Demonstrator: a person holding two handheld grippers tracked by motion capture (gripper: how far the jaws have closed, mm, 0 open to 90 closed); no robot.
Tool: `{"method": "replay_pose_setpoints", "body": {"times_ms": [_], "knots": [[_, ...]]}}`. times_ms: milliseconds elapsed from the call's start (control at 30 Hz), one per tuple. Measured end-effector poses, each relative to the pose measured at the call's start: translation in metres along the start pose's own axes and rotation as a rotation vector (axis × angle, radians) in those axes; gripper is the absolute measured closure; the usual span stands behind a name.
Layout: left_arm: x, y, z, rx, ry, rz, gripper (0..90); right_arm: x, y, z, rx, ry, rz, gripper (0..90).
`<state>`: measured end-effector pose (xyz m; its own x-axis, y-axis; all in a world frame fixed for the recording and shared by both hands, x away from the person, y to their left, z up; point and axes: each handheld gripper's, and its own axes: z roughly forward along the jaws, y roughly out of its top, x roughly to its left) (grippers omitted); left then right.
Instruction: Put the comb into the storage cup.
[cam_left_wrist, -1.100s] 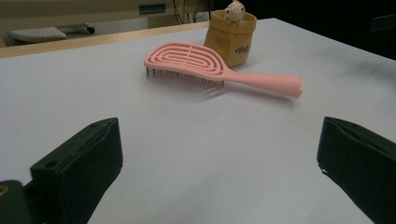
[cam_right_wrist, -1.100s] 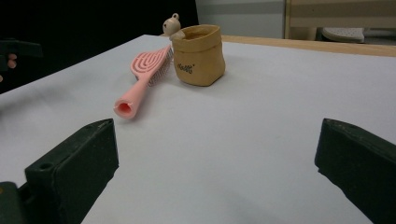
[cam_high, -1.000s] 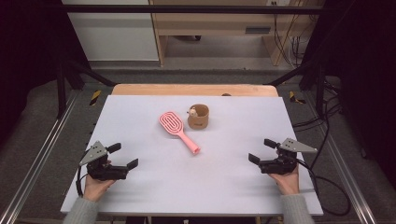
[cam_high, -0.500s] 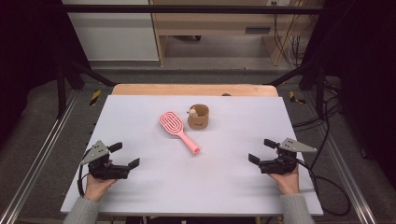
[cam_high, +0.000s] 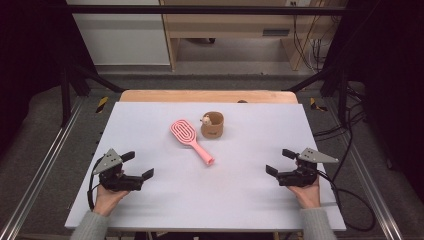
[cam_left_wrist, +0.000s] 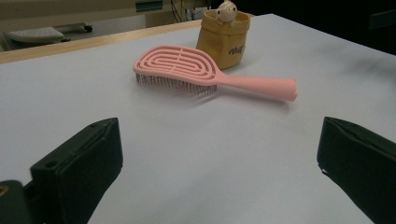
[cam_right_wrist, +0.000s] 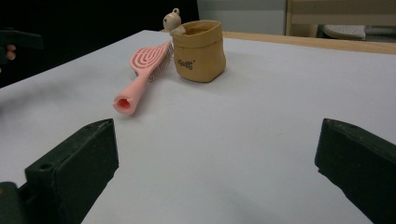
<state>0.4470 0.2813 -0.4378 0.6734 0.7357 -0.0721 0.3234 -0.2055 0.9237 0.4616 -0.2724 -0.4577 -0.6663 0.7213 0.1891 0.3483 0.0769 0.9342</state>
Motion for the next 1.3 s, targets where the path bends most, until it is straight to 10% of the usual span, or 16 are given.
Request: {"method": "replay_pose_setpoints", "body": {"times_ms": [1300], "knots": [[-0.01, 0.038, 0.025, 0.018, -0.018, 0.045, 0.2, 0.0, 0.001, 0.0, 0.001, 0.002, -0.011, 0.2]]}}
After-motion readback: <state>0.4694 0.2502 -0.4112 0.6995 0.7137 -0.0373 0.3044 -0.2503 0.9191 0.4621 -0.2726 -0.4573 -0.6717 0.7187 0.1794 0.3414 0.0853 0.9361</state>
